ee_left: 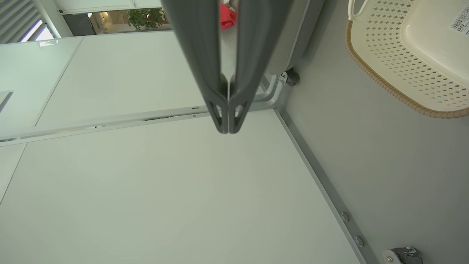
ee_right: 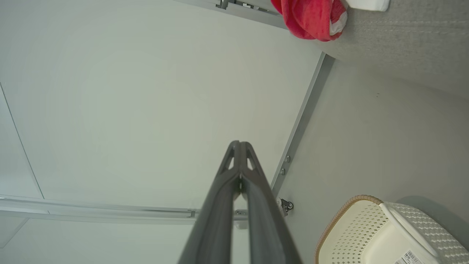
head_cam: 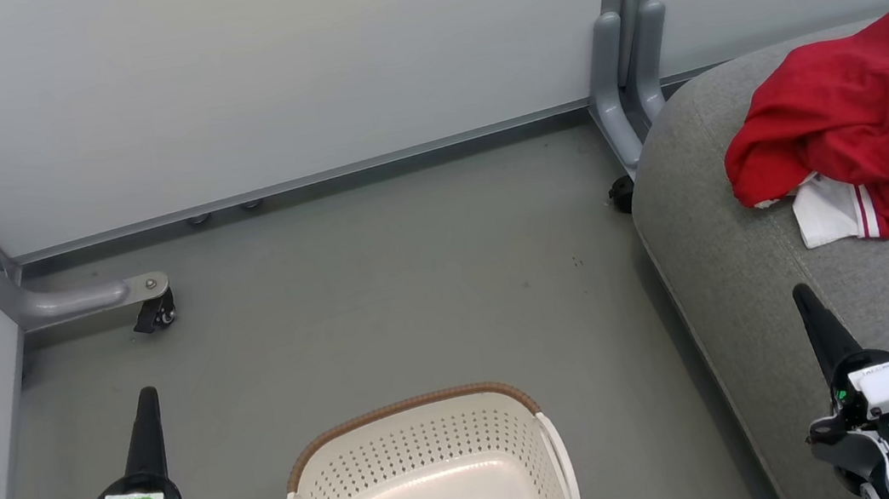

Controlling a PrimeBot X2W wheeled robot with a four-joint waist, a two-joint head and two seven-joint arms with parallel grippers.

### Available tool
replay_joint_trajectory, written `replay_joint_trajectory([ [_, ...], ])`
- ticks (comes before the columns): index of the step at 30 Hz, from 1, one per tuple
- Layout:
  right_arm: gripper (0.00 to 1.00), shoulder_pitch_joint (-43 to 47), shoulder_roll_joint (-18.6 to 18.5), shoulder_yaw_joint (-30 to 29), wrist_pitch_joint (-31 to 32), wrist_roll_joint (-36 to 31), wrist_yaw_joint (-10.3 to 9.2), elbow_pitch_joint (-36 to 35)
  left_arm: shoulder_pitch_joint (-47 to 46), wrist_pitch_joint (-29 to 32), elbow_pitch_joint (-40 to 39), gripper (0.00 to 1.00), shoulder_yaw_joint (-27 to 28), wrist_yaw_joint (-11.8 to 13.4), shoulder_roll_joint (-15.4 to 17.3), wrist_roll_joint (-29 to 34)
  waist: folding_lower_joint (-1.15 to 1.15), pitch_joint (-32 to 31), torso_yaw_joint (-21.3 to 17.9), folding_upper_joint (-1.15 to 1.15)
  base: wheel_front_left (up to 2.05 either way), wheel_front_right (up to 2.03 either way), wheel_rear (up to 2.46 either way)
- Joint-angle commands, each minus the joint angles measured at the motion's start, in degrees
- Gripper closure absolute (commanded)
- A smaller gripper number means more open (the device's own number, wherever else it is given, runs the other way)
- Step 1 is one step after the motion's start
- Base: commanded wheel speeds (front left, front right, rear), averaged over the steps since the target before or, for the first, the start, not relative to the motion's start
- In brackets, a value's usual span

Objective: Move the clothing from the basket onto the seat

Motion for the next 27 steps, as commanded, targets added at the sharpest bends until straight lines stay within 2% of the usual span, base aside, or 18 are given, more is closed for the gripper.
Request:
replay_joint_trajectory([
  [1,1.00,-0.7,-0.4,-0.3,0.4,1.3,-0.03,0.0,-1.4,0.4,-0.3,1.00,0.3,-0.3,0.0,-1.3,0.00,0.0,0.0,0.41,0.00,0.00,0.00],
  [27,1.00,-1.4,-0.4,-1.0,2.9,10.3,-0.02,0.7,-1.6,2.9,-0.2,1.00,1.3,-0.6,-0.2,-10.3,0.00,0.2,-0.7,0.51,0.00,0.00,0.00],
])
